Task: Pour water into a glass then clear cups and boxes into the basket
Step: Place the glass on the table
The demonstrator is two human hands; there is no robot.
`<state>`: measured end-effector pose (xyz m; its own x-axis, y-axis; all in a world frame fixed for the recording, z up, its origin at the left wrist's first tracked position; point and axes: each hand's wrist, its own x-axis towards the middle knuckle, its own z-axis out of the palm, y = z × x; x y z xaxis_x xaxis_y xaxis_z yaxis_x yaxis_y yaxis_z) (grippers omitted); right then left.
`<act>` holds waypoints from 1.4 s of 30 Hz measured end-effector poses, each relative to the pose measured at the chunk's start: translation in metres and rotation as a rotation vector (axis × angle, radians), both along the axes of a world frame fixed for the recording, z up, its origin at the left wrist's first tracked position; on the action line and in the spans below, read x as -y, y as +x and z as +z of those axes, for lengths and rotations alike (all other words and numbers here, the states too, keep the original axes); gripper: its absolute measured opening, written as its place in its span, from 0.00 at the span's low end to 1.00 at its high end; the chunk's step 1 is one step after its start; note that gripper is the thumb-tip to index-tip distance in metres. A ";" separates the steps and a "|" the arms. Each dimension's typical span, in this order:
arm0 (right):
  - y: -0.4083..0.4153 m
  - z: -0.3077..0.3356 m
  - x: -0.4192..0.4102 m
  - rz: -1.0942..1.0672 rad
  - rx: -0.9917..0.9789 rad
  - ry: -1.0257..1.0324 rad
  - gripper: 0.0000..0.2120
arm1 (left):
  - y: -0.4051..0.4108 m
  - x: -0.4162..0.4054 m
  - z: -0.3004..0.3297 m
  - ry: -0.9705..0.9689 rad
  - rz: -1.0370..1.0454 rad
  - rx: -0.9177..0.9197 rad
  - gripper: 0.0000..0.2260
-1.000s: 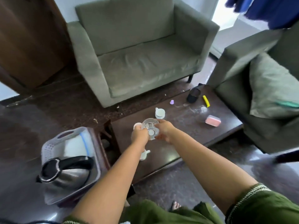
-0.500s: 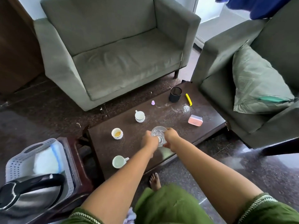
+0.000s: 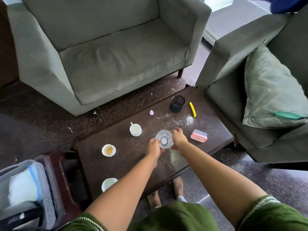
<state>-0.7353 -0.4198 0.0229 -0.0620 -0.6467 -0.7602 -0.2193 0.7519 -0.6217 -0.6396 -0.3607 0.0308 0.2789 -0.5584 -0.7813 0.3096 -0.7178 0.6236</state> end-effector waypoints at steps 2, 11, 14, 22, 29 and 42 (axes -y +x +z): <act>0.002 -0.007 0.015 0.012 0.013 0.004 0.20 | 0.002 0.013 -0.002 -0.002 0.088 -0.050 0.08; 0.012 -0.068 0.070 0.324 -0.110 0.055 0.19 | 0.015 0.065 -0.059 0.143 0.134 -0.077 0.15; 0.017 -0.095 0.083 0.401 -0.139 0.076 0.20 | 0.022 0.074 -0.080 0.177 0.187 -0.123 0.16; 0.031 -0.122 0.094 0.456 -0.177 0.134 0.20 | 0.031 0.077 -0.123 0.171 0.281 -0.193 0.18; 0.039 -0.125 0.096 0.440 -0.186 0.150 0.18 | 0.036 0.077 -0.132 0.155 0.248 -0.226 0.19; 0.046 -0.110 0.090 0.581 -0.327 0.183 0.23 | 0.029 0.072 -0.118 0.165 -0.023 0.171 0.23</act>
<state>-0.6896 -0.5101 -0.0869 0.0105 -0.5076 -0.8615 -0.7729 0.5426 -0.3291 -0.6111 -0.4322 -0.0868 0.4040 -0.4351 -0.8047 0.1920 -0.8197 0.5396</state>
